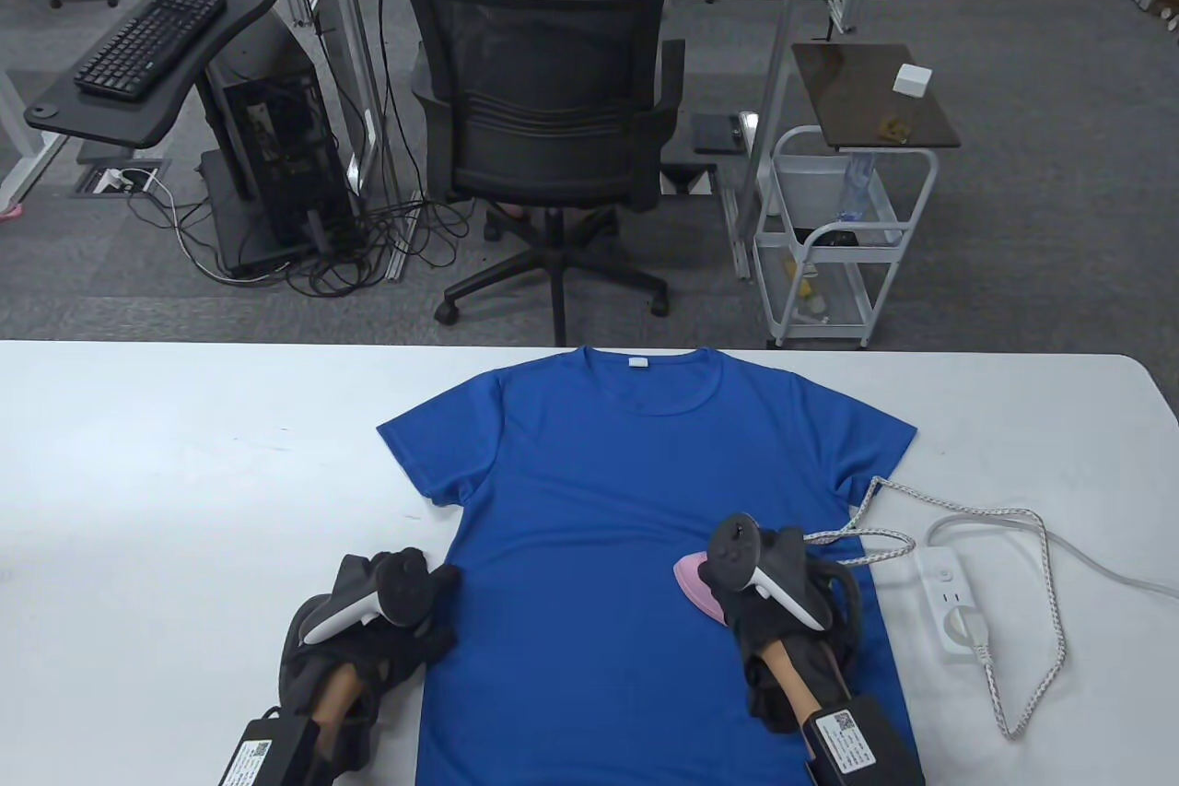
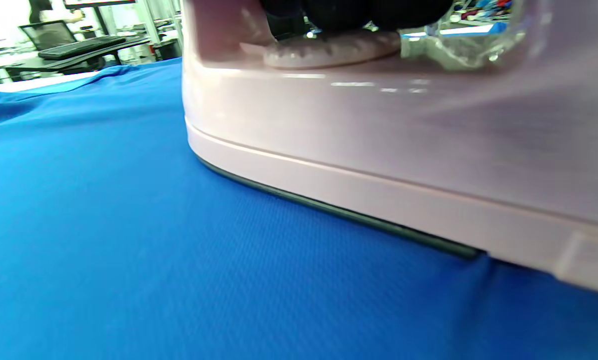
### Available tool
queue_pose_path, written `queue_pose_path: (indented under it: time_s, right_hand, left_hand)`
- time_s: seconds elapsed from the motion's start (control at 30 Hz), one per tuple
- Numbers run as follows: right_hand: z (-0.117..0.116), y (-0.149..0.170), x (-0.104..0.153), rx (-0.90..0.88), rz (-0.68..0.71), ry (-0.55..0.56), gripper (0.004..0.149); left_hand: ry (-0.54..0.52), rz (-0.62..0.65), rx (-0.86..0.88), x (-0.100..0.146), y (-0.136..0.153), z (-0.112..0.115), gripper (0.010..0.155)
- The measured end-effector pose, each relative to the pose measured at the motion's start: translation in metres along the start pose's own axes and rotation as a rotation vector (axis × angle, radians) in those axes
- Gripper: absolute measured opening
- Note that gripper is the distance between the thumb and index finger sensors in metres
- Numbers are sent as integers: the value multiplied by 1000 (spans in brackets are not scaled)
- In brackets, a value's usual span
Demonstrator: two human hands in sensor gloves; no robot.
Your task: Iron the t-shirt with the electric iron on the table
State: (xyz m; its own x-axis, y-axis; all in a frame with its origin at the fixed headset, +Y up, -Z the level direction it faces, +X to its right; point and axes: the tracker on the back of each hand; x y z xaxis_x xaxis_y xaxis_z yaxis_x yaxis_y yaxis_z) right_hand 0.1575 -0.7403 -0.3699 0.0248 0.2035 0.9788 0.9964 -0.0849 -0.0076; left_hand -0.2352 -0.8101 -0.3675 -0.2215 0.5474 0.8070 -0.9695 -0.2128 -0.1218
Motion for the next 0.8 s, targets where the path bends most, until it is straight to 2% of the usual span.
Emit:
queue_pose_path:
  time_s: [0.17,0.33,0.63,0.8]
  right_hand:
    - [-4,10,26,21,90,-16,66]
    - [-6,18,39,31,121,-5,67]
    - [-4,18,37,20,87,-25,67]
    - [-1,23,20,17,-4,-28,66]
  left_hand:
    - [-2,1,3,0,0,0,74]
    - [-1,1,2,0,0,0,74]
    - [0,2,4,0,0,0,74]
    - [-1,2,3,0,0,0,74]
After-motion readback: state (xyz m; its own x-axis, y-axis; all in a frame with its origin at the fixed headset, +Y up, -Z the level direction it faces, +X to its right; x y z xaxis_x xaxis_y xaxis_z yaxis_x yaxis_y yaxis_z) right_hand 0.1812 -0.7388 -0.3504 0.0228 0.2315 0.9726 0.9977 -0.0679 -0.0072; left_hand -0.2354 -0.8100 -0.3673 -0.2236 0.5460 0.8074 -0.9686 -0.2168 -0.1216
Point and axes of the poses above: the tracker on the back of each hand, its own y axis roughly to the little-finger side, its own x axis roughly from the fingertips to the wrist, z = x × y, and after that the axes turned 1 degree about x, right-handed
